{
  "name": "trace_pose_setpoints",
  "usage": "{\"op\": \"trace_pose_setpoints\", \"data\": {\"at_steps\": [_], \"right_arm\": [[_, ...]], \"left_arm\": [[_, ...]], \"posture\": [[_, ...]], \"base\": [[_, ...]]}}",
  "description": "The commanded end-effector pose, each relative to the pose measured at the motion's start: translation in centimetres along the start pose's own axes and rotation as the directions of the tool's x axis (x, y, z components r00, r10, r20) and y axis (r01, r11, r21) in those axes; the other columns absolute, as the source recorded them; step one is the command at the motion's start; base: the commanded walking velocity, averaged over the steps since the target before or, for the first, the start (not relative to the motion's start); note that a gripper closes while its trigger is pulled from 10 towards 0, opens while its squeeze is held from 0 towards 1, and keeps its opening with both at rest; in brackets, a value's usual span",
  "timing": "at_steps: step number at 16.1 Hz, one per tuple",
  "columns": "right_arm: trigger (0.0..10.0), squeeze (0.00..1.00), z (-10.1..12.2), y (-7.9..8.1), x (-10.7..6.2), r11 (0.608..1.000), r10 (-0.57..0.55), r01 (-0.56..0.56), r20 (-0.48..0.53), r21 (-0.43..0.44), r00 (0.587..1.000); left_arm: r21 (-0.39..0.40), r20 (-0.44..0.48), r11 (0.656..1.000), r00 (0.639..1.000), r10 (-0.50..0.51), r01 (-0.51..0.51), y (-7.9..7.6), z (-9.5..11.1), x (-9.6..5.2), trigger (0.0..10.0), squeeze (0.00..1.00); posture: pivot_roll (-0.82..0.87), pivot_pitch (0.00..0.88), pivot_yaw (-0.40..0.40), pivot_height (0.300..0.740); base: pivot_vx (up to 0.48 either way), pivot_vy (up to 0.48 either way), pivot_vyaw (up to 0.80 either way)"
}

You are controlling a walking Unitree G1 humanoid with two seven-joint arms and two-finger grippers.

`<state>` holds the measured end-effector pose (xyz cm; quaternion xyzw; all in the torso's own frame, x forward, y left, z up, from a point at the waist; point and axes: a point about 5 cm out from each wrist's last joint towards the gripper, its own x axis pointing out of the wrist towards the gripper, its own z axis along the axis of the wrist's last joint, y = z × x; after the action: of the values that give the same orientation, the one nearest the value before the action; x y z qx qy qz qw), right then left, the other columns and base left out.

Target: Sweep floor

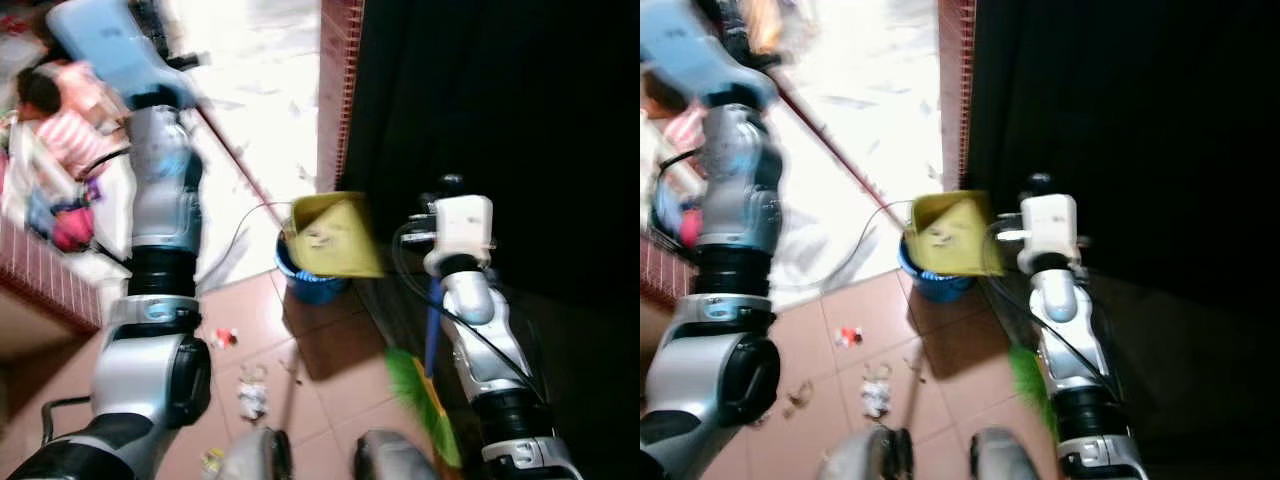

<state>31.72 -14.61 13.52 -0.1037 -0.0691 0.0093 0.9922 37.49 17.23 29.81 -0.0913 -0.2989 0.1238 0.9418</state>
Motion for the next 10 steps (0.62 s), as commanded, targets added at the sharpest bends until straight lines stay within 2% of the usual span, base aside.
{"op": "trace_pose_setpoints", "data": {"at_steps": [1,3,5,9,10], "right_arm": [[10.0,0.00,1.1,-0.7,0.3,1.000,-0.011,0.011,0.055,-0.004,0.998],[10.0,0.00,1.1,-0.6,0.3,1.000,-0.005,0.005,0.061,-0.012,0.998],[10.0,0.00,1.2,-0.2,0.2,1.000,0.020,-0.019,0.076,-0.020,0.997],[10.0,0.00,1.1,-0.2,0.0,0.999,0.022,-0.019,0.069,-0.047,0.997],[10.0,0.00,1.0,-0.3,0.0,0.999,0.003,0.001,0.063,-0.053,0.998]], "left_arm": [[0.025,0.116,1.000,0.993,-0.010,0.007,-0.7,2.2,0.8,10.0,0.00],[0.050,0.116,0.999,0.993,0.007,-0.013,-0.5,1.9,0.8,10.0,0.00],[0.062,0.129,0.998,0.992,0.012,-0.020,-0.6,1.7,0.7,10.0,0.00],[0.133,0.173,0.991,0.984,-0.039,0.015,-1.8,1.5,0.1,10.0,0.00],[0.171,0.201,0.985,0.977,-0.073,0.039,-2.6,1.5,-0.3,10.0,0.00]], "posture": [[-0.17,0.133,0.060,0.740],[-0.17,0.136,0.061,0.740],[-0.17,0.136,0.061,0.740],[-0.18,0.124,0.062,0.740],[-0.18,0.124,0.061,0.740]], "base": [[0.439,0.000,0.00],[0.362,0.000,0.00],[0.000,0.000,0.00],[0.000,0.000,0.00],[0.000,0.000,0.00]]}}
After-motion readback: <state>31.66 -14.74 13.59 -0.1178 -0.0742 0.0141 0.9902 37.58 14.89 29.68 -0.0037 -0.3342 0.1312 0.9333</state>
